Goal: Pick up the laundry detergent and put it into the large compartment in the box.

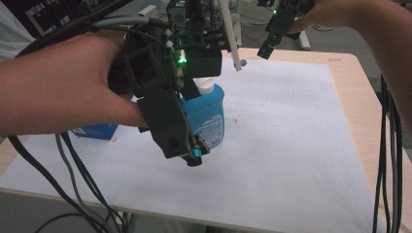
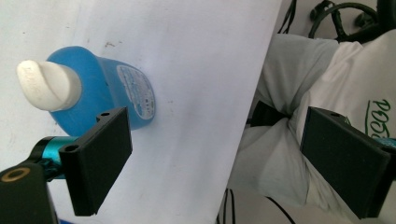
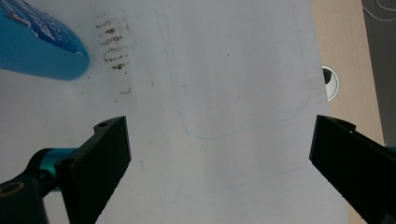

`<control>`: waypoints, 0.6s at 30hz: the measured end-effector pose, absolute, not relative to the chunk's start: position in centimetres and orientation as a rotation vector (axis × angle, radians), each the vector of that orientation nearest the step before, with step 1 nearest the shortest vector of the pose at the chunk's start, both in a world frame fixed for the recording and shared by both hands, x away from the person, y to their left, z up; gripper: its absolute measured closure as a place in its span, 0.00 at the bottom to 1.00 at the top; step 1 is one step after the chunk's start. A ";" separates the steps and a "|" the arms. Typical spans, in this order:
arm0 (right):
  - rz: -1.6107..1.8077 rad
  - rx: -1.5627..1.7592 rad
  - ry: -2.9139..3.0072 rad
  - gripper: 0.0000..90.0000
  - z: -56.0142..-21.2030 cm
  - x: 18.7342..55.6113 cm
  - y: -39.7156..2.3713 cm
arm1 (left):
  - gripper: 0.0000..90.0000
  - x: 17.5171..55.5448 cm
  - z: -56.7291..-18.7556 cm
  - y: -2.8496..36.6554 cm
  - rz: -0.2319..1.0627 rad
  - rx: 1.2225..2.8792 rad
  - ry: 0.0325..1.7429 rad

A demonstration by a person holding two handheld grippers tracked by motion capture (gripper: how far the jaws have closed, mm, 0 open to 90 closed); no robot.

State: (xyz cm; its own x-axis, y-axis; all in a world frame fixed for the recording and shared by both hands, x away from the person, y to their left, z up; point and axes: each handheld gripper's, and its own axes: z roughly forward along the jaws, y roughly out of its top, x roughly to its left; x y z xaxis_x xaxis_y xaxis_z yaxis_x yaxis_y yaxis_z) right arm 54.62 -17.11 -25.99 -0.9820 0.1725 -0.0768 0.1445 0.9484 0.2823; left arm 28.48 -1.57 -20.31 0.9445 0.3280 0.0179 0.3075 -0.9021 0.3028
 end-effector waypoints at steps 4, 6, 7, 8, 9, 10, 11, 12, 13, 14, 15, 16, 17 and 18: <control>0.437 0.258 2.997 0.05 -25.8 54.8 -17.6 | 0.10 29.0 -20.1 -1.5 0.134 2.801 0.509; 0.430 0.264 2.997 0.05 -25.8 54.8 -17.7 | 0.10 29.5 -20.0 -1.3 0.148 2.788 0.542; 0.432 0.266 2.997 0.05 -25.9 54.8 -17.7 | 0.10 30.0 -20.0 -1.1 0.154 2.774 0.569; 0.432 0.266 2.997 0.05 -25.9 54.8 -17.7 | 0.10 30.0 -20.0 -1.1 0.154 2.774 0.569; 0.432 0.270 2.998 0.05 -25.9 54.8 -17.7 | 0.10 30.3 -20.0 -1.1 0.154 2.766 0.588; 0.439 0.265 2.997 0.05 -25.9 54.7 -17.8 | 0.10 30.6 -20.0 -1.1 0.157 2.763 0.607; 0.436 0.260 2.997 0.05 -26.0 54.7 -17.9 | 0.10 30.9 -20.0 -1.1 0.169 2.763 0.621; 0.430 0.261 2.999 0.05 -26.0 54.7 -17.9 | 0.10 31.2 -20.1 -1.0 0.175 2.762 0.629; 0.424 0.260 2.996 0.05 -26.1 54.8 -18.0 | 0.10 31.5 -20.2 -1.0 0.175 2.761 0.638; 0.424 0.260 2.996 0.05 -26.1 54.8 -18.0 | 0.10 31.9 -20.3 -0.9 0.179 2.763 0.641; 0.431 0.264 2.995 0.05 -26.1 54.8 -18.1 | 0.10 32.2 -20.4 -0.9 0.180 2.764 0.646; 0.439 0.267 2.994 0.05 -26.1 54.9 -18.1 | 0.10 32.4 -20.5 -0.8 0.180 2.759 0.652; 0.442 0.264 2.997 0.05 -26.1 55.0 -18.2 | 0.10 33.1 -20.7 -0.8 0.181 2.761 0.655; 0.442 0.264 2.997 0.05 -26.1 55.0 -18.2 | 0.10 33.1 -20.7 -0.8 0.181 2.761 0.655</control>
